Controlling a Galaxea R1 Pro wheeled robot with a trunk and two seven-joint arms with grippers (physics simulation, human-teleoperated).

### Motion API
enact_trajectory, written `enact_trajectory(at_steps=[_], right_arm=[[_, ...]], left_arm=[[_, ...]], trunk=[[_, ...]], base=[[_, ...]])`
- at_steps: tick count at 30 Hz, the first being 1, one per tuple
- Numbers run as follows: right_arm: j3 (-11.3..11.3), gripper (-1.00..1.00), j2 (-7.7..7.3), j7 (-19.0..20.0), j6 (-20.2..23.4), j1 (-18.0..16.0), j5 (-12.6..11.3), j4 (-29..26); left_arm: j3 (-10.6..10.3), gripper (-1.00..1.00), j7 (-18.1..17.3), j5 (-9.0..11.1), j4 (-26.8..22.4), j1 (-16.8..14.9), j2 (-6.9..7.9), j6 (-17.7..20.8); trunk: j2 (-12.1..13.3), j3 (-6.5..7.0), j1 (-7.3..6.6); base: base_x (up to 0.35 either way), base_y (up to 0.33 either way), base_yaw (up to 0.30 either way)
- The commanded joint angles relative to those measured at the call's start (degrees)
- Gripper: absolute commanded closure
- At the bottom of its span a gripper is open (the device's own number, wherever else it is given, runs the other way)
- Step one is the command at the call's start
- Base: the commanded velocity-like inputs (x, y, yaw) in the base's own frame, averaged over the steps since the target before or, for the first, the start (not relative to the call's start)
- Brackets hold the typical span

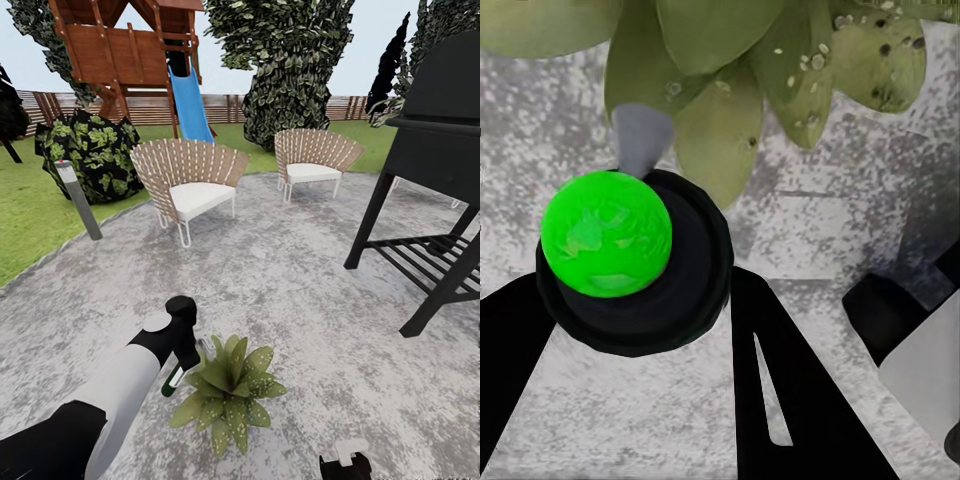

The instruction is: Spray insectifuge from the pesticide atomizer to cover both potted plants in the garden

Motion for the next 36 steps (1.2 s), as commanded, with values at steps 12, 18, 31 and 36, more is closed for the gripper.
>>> enact_trajectory(at_steps=[12,18,31,36], right_arm=[[0.52,-1.0,0.02,-0.22,-0.12,-0.03,-0.27,0.04],[0.52,-1.0,0.02,-0.22,-0.13,-0.03,-0.27,0.04],[0.52,-1.0,0.02,-0.22,-0.12,-0.03,-0.27,0.04],[0.52,-1.0,0.02,-0.22,-0.12,-0.03,-0.27,0.04]], left_arm=[[-0.06,1.0,-0.49,-0.52,-0.1,-0.04,0.0,0.78],[0.06,1.0,-0.39,-0.52,-0.07,-0.02,0.0,0.77],[0.74,1.0,-0.15,-0.14,-0.95,-0.76,0.05,1.12],[1.58,1.0,-0.14,0.13,-0.98,-0.7,0.07,1.13]], trunk=[[-0.02,-0.05,-0.01],[-0.02,-0.05,-0.01],[-0.02,-0.05,-0.01],[-0.02,-0.05,-0.01]], base=[[0.118,0.066,-0.159],[0.014,0.004,-0.023],[0.0,0.0,-0.082],[0.0,0.0,0.0]])
